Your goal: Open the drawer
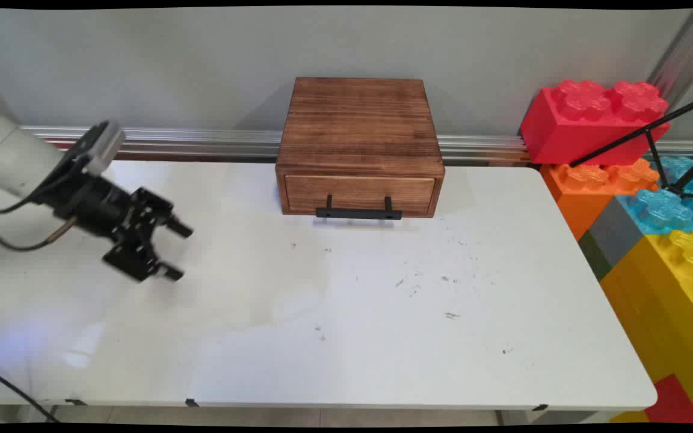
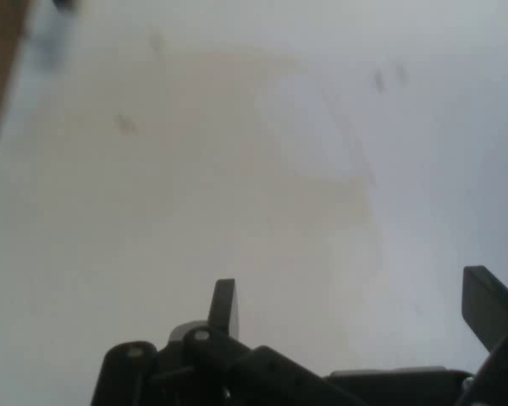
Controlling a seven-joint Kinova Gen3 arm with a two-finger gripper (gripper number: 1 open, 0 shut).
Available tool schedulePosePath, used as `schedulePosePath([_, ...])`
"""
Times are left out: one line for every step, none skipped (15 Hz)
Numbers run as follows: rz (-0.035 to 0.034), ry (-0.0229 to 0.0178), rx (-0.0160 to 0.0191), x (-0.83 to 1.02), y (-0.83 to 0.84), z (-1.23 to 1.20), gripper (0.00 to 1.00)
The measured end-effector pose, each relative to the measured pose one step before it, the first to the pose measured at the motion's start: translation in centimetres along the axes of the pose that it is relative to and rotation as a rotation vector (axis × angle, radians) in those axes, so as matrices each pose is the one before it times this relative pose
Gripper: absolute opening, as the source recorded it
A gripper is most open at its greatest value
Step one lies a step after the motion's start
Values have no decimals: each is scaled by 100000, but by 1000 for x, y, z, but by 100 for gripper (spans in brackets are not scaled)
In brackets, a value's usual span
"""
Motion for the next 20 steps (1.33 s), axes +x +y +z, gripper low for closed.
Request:
schedulePosePath([-864,2306,653,452,-227,18,100])
schedulePosePath([-1435,3837,1192,743,-390,36,100])
schedulePosePath([-1303,3344,1152,643,-346,63,100])
schedulePosePath([-979,2472,1039,475,-273,78,100])
schedulePosePath([-1013,2489,1109,480,-297,119,100])
schedulePosePath([-722,1745,829,359,-213,138,100])
schedulePosePath([-705,1716,820,362,-228,195,100])
schedulePosePath([-444,1424,760,352,-208,243,100])
schedulePosePath([-174,1051,615,321,-180,274,100])
schedulePosePath([-27,1021,640,412,-219,414,100])
schedulePosePath([81,517,482,382,-202,438,100])
schedulePosePath([279,84,418,602,-242,725,100])
schedulePosePath([283,32,186,573,-155,626,100])
schedulePosePath([322,-24,-2,678,-148,718,100])
schedulePosePath([228,-183,-81,491,-71,523,100])
schedulePosePath([476,-352,-334,939,-95,979,100])
schedulePosePath([444,-544,-467,971,-67,1053,100])
schedulePosePath([433,-572,-304,1023,-82,1086,100])
schedulePosePath([331,-476,-76,747,-74,793,100])
schedulePosePath([291,-409,-8,584,-56,621,100])
